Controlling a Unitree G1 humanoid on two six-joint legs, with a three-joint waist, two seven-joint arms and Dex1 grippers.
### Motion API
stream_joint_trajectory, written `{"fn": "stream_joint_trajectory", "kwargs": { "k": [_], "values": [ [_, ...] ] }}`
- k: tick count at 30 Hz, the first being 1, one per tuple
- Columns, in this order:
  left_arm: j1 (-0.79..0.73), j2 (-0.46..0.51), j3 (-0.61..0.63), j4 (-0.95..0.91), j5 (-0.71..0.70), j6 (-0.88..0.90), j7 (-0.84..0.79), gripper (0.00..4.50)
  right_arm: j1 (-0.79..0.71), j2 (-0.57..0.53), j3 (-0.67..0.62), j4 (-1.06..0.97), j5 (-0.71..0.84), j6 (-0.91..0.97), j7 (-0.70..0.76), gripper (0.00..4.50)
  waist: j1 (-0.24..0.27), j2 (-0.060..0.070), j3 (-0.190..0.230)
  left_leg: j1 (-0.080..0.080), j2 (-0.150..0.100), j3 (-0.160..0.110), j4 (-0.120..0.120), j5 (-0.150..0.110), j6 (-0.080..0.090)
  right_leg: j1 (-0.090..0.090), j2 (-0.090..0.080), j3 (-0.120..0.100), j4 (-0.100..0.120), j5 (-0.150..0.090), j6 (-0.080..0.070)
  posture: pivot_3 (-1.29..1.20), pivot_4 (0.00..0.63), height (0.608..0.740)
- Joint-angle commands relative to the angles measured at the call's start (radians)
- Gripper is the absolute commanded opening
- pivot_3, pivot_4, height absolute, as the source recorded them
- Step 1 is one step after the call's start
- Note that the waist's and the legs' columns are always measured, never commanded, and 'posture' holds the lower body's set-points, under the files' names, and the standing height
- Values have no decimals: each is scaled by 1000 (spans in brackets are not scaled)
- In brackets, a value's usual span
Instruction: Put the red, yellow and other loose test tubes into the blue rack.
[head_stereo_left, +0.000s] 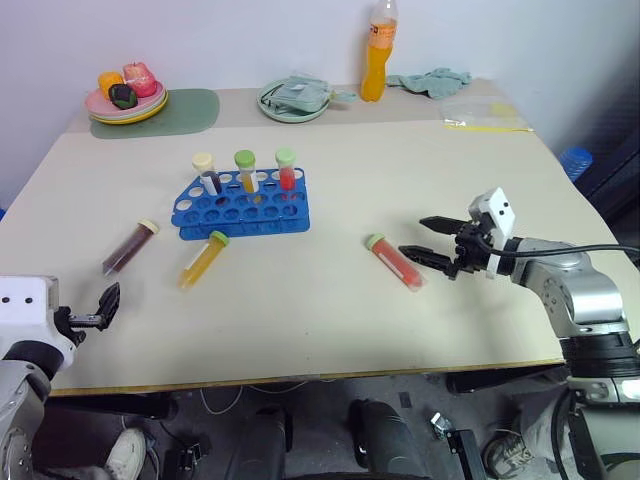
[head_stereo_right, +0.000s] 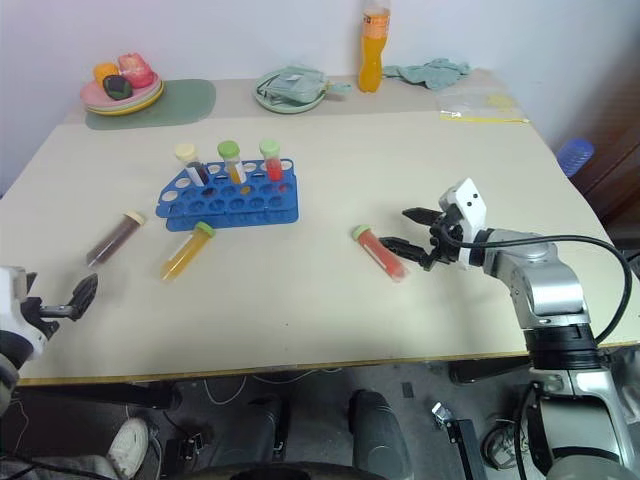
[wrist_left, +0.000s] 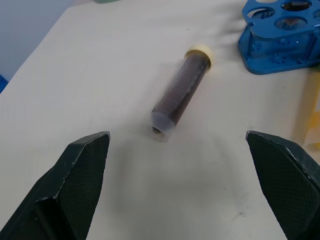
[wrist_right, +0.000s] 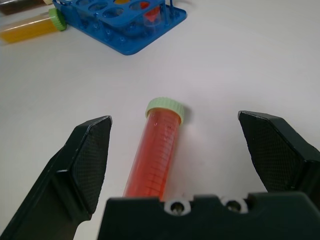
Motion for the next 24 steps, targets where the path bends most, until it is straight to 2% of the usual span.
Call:
{"fn": "stream_joint_trajectory", "kwargs": {
  "k": [1, 7, 11, 17, 20, 24],
  "values": [
    [15, -9, 38, -29, 13, -13, 18, 4492, -33, 10, 1, 16, -12, -28, 3, 4500, 0, 0, 0, 0, 0, 0, 0, 0, 0, 0, 0, 0, 0, 0, 0, 0, 150, 740],
    [12, -9, 37, -32, 15, -15, 31, 4492, -69, 15, 16, 38, -32, -20, -11, 4500, 0, 0, 0, 0, 0, 0, 0, 0, 0, 0, 0, 0, 0, 0, 0, 0, 150, 740],
    [-6, -13, -10, -53, 4, -26, 19, 4492, -93, 19, 38, 20, -50, 36, -48, 4500, 1, 0, 0, 0, 0, 0, 0, 0, 0, 0, 0, 0, 0, 0, 0, 0, 150, 740],
    [-73, -12, -211, -91, -30, -48, -79, 4492, -142, -26, 133, -91, -121, 180, -84, 4500, 2, 0, 0, 0, 0, 0, 0, 0, 0, 0, 0, 0, 0, 0, 0, 0, 150, 740],
    [-120, 30, -362, -92, -10, -57, -168, 4492, -210, -68, 181, -184, -92, 399, -65, 4500, 1, 2, 1, 0, -1, 0, 1, 0, 0, 0, 0, 0, 0, 0, 0, 0, 150, 740],
    [-191, 23, -521, -42, 9, -84, -235, 4492, -311, -73, 255, -259, -46, 662, -67, 4500, -2, 2, 1, 0, 0, -1, 0, 0, 0, 0, 0, 0, 0, 0, 0, 0, 150, 740]
  ]
}}
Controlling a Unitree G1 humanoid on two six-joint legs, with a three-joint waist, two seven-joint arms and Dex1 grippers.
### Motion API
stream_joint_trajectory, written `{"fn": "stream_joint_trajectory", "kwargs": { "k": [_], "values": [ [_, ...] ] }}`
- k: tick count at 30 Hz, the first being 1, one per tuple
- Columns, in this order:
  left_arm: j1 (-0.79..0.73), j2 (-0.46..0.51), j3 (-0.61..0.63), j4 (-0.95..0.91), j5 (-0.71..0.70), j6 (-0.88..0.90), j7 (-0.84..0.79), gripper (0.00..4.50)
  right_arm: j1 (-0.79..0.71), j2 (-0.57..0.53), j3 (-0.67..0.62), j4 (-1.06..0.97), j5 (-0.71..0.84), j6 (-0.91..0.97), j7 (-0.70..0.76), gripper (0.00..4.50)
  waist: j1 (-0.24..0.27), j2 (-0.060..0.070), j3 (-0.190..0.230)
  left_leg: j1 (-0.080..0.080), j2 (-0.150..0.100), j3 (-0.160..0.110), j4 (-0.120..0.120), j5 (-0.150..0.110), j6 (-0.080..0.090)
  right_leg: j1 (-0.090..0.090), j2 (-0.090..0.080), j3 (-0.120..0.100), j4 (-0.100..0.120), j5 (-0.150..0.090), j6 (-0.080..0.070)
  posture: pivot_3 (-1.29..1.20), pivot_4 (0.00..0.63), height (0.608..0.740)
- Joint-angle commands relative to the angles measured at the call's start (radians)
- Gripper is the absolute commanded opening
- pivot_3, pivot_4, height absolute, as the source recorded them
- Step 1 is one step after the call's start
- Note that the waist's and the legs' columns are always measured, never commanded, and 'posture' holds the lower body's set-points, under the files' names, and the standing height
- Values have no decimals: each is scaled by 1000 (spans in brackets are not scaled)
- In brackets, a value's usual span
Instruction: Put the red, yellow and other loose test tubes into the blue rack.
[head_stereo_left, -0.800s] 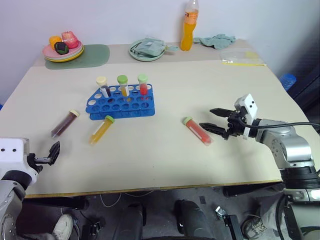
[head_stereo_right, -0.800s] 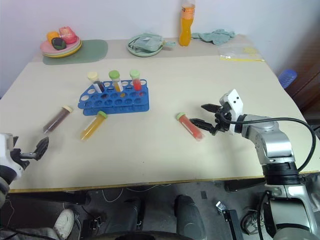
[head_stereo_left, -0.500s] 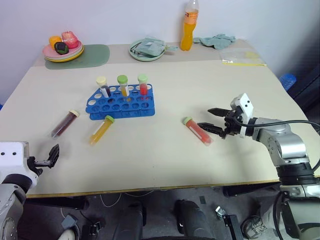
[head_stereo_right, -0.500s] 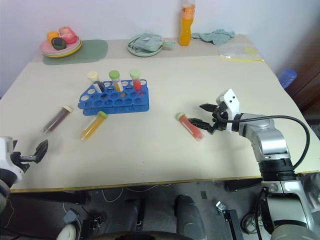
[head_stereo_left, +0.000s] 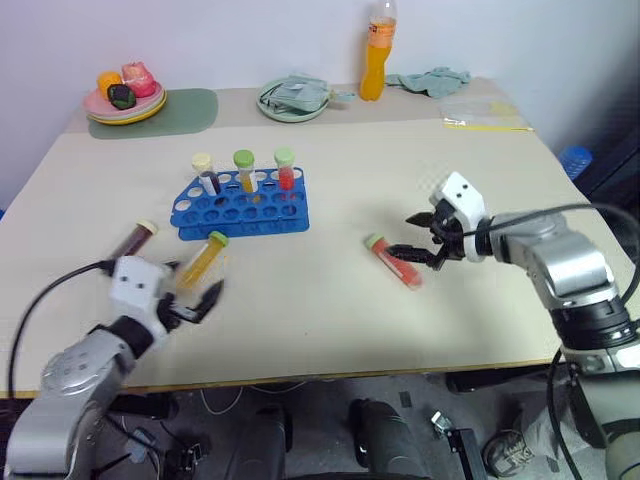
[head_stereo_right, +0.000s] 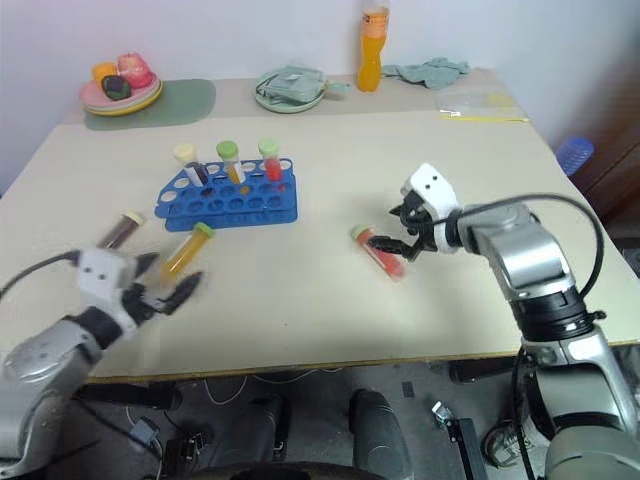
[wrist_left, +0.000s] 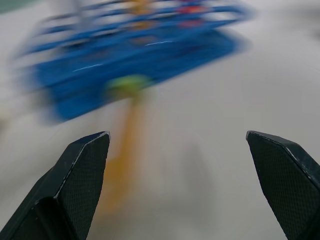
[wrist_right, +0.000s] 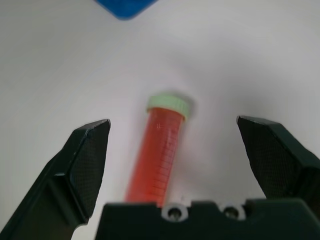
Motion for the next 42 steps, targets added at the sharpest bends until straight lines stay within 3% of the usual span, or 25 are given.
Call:
{"fn": "stream_joint_trajectory", "kwargs": {
  "k": [1, 7, 16, 19, 24, 25, 27, 31, 35, 39, 42],
  "values": [
    [-42, 2, -115, 20, 32, -47, -49, 4492, -81, -6, 71, -74, 28, 198, -8, 4500, -1, 0, 0, 0, 0, 0, 0, 0, 0, 0, 0, 0, 0, 0, 0, 0, 150, 740],
    [-116, -32, -313, 38, 88, -101, -92, 4492, -363, 149, 184, 212, -24, 559, -166, 4500, -1, 2, 1, 0, 0, 1, 1, 0, 0, -1, 0, 1, 0, 0, 0, 0, 150, 740],
    [-63, -60, -338, -33, 78, -90, -66, 4492, -477, 229, 280, 462, -38, 578, -233, 4500, 1, 2, 1, -3, -1, 2, 0, -1, 2, -3, -2, 1, -1, 0, 0, 0, 150, 740],
    [-61, -64, -340, -54, 75, -73, -57, 4500, -490, 237, 313, 487, -35, 561, -228, 3643, -2, 2, 1, -2, -1, 2, 0, -1, 2, -3, -1, 1, 0, 0, 0, 0, 150, 740],
    [-62, -68, -332, -66, 77, -62, -45, 4500, -496, 247, 336, 490, -25, 555, -220, 1054, -4, 2, 1, -2, -1, 2, 0, -1, 2, -3, 0, 1, 0, 0, 0, 0, 150, 740],
    [-61, -68, -326, -68, 74, -61, -44, 4500, -500, 243, 338, 470, -13, 564, -212, 728, -4, 2, 1, -2, -1, 2, 0, -1, 2, -3, 0, 1, 0, 0, 0, 0, 150, 740],
    [-61, -67, -320, -69, 69, -60, -42, 4500, -505, 238, 340, 446, 1, 576, -202, 664, -4, 2, 1, -2, -1, 2, 0, -1, 2, -3, -1, 1, 0, 0, 0, 0, 150, 740],
    [-52, -61, -300, -58, 84, -72, -32, 4500, -364, 167, 204, 94, 82, 285, -88, 664, -1, 3, 2, -3, -1, 1, 0, -1, 2, -3, -1, 1, 0, 0, 1, 0, 150, 740],
    [-56, -69, -273, -47, 91, -70, -6, 4500, -185, 251, 47, -67, 47, -123, -159, 664, -1, 2, 1, -2, 0, 2, 0, -2, 3, -2, 0, 0, 0, 0, 1, 0, 150, 740],
    [-59, -106, -155, 32, 119, -136, 80, 4500, -77, 523, -66, -75, 87, -338, -324, 664, -9, 3, 1, 0, 0, 2, 1, -2, 3, -2, 0, 1, 1, 0, 1, 0, 150, 740],
    [-75, -139, -56, 91, 146, -201, 152, 4500, -50, 687, -22, 67, -34, -550, -461, 664, -16, 3, 1, 0, 1, 1, 1, -1, 3, -2, 2, 1, 3, 0, 1, 0, 150, 740]
  ]
}}
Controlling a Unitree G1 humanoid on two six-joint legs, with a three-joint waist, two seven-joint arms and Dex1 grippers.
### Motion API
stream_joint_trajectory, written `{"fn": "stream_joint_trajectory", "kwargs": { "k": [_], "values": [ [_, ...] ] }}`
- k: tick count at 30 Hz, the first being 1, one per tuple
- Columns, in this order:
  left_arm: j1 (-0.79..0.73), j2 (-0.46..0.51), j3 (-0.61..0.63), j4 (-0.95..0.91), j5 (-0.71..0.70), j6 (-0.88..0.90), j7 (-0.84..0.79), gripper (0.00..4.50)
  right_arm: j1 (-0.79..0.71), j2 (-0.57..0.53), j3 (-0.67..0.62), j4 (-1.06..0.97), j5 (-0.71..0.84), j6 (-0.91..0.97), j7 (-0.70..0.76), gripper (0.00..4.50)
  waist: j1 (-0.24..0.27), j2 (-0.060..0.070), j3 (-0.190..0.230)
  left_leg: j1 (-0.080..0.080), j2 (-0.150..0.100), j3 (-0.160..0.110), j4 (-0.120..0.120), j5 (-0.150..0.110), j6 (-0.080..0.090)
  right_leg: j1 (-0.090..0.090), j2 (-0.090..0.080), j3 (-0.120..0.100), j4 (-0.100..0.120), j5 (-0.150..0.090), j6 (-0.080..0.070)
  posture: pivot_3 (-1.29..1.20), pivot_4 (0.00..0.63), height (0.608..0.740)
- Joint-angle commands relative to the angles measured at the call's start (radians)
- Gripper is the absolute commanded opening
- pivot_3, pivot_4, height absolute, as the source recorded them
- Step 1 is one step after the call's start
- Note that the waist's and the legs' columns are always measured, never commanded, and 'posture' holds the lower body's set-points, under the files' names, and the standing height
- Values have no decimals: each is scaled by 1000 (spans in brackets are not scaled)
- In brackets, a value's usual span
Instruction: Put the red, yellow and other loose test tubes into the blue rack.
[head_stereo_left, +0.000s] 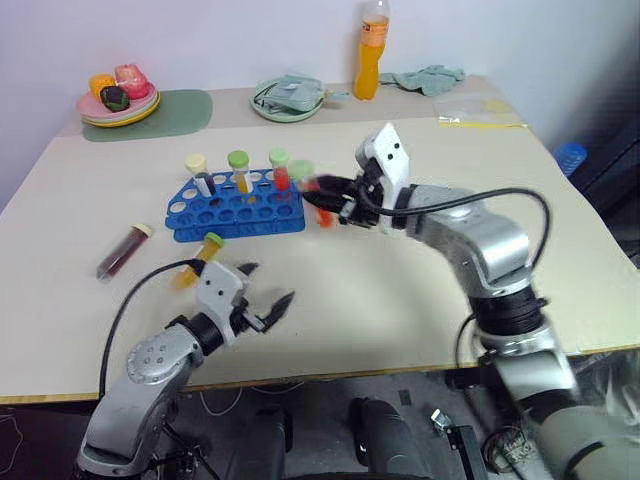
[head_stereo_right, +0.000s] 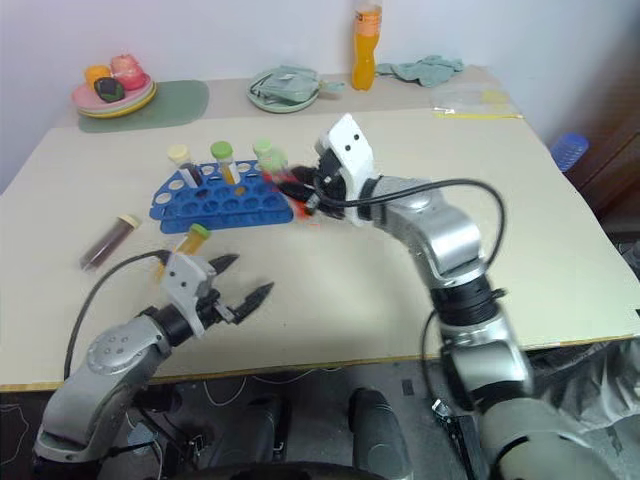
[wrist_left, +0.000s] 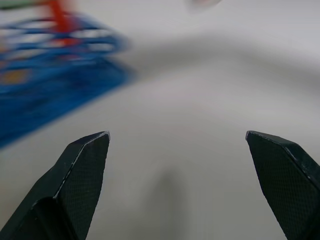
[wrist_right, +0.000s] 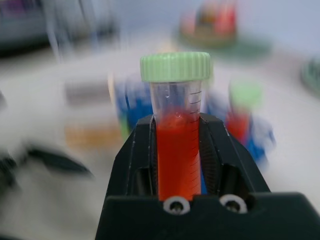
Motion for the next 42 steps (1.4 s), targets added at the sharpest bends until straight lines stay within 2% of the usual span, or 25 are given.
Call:
{"fn": "stream_joint_trajectory", "kwargs": {
  "k": [1, 6, 12, 21, 30, 37, 42],
  "values": [
    [-23, -17, 124, 47, 38, -97, 76, 4500, -2, 142, 21, 147, -116, -251, -161, 664, -5, 0, 0, 0, 0, 0, 0, 0, -1, 0, 0, 0, 0, 0, 0, 0, 150, 740],
    [-24, -26, 186, 81, 42, -145, 94, 4500, -30, 260, 26, 379, -195, -460, -242, 664, 0, -1, 0, -1, -2, 0, 0, 1, -1, 0, -3, 0, -2, 0, 0, 0, 150, 740],
    [-2, -23, 199, 88, 41, -172, 83, 4500, -71, 294, 8, 553, -228, -582, -260, 664, -11, 0, 0, -1, -2, -1, -1, 1, -2, -1, -2, 0, -1, 0, 0, 0, 150, 740],
    [3, -33, 189, 123, 42, -202, 67, 4500, -119, 326, 1, 702, -245, -657, -244, 664, -15, 0, 0, -1, -1, -1, -2, 1, -1, -1, -1, 0, -1, 0, 0, 0, 150, 740],
    [11, -42, 187, 119, 39, -208, 68, 4500, -168, 342, -11, 869, -308, -774, -322, 664, -16, 0, 0, -1, -1, -1, -2, 1, -1, -1, -2, 0, -1, 0, 0, 0, 150, 740],
    [15, -45, 191, 108, 33, -192, 75, 4500, -138, 349, -11, 875, -290, -807, -258, 664, -16, 0, 0, -1, -1, -1, -1, 1, -2, -1, -2, 0, 0, 0, 0, 0, 150, 740],
    [-1, -28, 215, 100, 12, -108, 91, 4500, -104, 345, -15, 773, -270, -807, -222, 3075, -16, 0, 0, -1, -1, -1, -2, 1, -1, -1, -2, 0, 0, 0, 0, 0, 150, 740]
  ]
}}
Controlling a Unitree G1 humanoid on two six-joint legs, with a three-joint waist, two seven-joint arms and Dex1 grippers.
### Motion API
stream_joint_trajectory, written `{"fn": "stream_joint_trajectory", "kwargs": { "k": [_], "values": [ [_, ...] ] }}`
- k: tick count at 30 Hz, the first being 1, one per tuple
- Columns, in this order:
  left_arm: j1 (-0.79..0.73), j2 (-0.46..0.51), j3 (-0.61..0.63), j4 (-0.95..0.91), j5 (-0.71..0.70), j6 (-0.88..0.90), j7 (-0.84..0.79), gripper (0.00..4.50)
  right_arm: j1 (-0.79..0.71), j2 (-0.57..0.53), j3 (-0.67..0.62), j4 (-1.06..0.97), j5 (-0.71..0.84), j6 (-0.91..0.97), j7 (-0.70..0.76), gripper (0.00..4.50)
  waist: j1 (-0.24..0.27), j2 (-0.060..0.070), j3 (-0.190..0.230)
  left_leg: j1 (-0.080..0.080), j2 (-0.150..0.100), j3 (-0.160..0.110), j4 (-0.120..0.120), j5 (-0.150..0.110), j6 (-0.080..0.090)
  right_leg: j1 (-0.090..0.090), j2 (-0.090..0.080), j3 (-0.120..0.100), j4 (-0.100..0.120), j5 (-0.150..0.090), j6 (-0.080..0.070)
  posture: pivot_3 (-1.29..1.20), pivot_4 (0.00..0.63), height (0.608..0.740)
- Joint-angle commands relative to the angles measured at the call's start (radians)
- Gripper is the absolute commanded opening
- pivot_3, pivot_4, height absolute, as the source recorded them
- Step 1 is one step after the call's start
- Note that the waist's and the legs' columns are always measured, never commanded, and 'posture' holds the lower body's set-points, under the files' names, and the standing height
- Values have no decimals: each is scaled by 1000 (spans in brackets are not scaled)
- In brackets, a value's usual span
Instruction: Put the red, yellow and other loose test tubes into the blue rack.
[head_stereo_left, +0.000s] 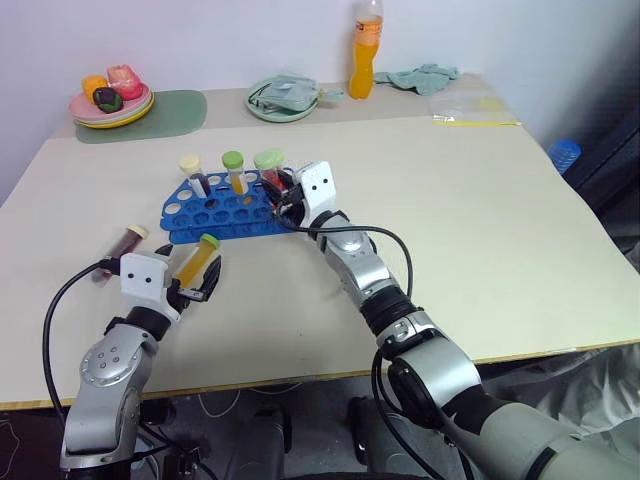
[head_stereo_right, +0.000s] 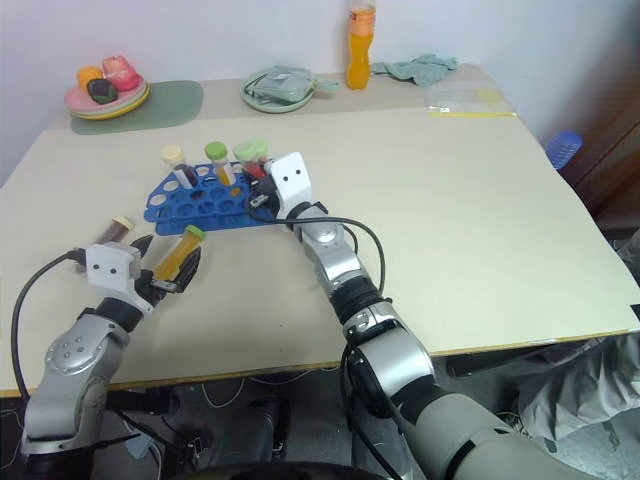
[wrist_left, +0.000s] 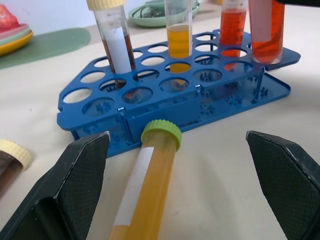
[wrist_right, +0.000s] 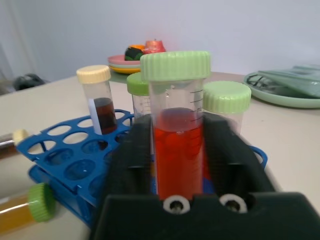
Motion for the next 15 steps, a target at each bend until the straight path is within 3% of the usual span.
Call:
{"fn": "stream_joint_trajectory", "kwargs": {
  "k": [1, 2, 7, 10, 12, 15],
  "values": [
    [-26, 26, 37, -48, -19, 85, 27, 4500, 31, 21, 2, -131, 11, -10, 7, 3615, 0, 0, 0, 0, 0, 0, 0, 0, 0, 0, 0, 0, 0, 0, 0, 0, 150, 740],
    [-42, 46, 34, -59, -18, 138, 32, 4500, 41, 12, 8, -161, 7, -2, 10, 4041, 0, 0, 0, 0, 0, -1, 0, 0, 0, 0, 0, 0, 0, 0, 0, 0, 150, 740],
    [-211, 194, 11, -137, -15, 573, 84, 4500, 120, -61, 24, -377, 21, 98, 77, 4041, 3, 0, 0, 0, 0, -4, 1, 0, 0, 1, 0, -1, 0, 0, 0, 0, 150, 740],
    [-366, 295, 10, -147, -84, 892, 51, 4500, 156, -123, 27, -492, 38, 179, 133, 4041, 1, -1, 0, -1, -1, -5, 1, 0, 0, 1, 0, -2, 0, 0, 0, 0, 150, 740],
    [-500, 396, -69, -91, -143, 1152, -2, 4500, 178, -179, 50, -565, 53, 223, 209, 4041, -2, 0, 0, 0, -1, -5, 1, 0, 0, 1, 0, -2, 1, 0, 0, 0, 150, 740],
    [-644, 516, -206, 2, -226, 1305, -102, 4500, 218, -275, 96, -691, 96, 301, 360, 4041, -10, 0, 0, 0, 0, -4, 0, 0, 0, 1, 2, -2, 0, 0, 0, 0, 150, 740]
  ]
}}
